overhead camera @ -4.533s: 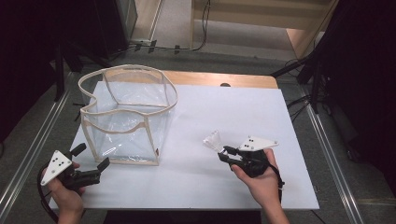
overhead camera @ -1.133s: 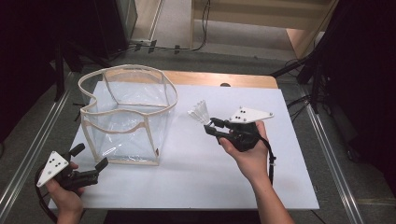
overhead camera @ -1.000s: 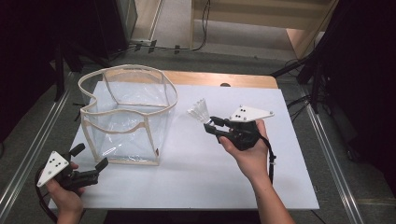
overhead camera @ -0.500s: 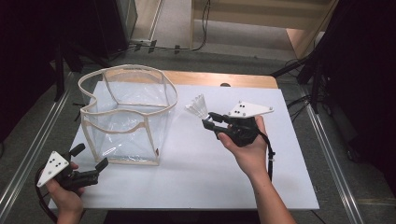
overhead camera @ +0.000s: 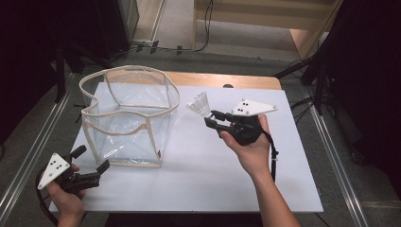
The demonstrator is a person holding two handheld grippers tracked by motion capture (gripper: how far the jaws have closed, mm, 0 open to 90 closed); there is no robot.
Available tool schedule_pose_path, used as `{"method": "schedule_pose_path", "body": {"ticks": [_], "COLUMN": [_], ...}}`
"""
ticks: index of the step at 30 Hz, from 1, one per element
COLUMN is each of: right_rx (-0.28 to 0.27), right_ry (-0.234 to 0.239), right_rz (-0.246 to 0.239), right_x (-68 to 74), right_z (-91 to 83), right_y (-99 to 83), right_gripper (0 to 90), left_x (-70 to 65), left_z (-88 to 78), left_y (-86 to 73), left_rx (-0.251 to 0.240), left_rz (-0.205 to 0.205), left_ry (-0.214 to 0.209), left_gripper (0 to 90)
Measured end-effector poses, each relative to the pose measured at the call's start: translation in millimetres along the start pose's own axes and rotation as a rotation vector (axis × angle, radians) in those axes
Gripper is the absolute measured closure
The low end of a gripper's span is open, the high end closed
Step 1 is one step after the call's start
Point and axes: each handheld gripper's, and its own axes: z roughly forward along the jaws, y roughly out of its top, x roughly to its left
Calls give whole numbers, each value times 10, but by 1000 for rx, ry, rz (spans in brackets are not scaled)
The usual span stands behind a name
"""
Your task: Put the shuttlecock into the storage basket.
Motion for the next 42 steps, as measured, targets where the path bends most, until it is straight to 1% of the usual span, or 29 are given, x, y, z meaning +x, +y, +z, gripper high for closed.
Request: {"method": "schedule_pose_path", "body": {"ticks": [8, 18, 23, 30, 36, 42], "right_rx": [-5, -10, -20, -27, -36, -36], "right_ry": [0, 9, 22, 26, 30, 34], "right_rz": [-8, -10, -2, -4, 7, -4], "right_x": [7, 33, 61, 74, 95, 112], "right_z": [11, 68, 102, 132, 155, 188], "right_y": [40, 80, 108, 149, 166, 225], "right_gripper": [632, 632, 632, 632, 632, 632], "left_x": [-2, -1, 3, 4, 14, 13], "left_z": [1, 0, -4, -4, -10, -11], "left_y": [0, 0, 0, 0, 0, 0], "left_rx": [1, -1, -3, -2, -7, -6], "left_rz": [1, -1, -2, -2, -10, -7], "left_ry": [1, -2, -1, -4, -3, -3], "left_gripper": [0, 0, 0, 0, 0, 0]}}
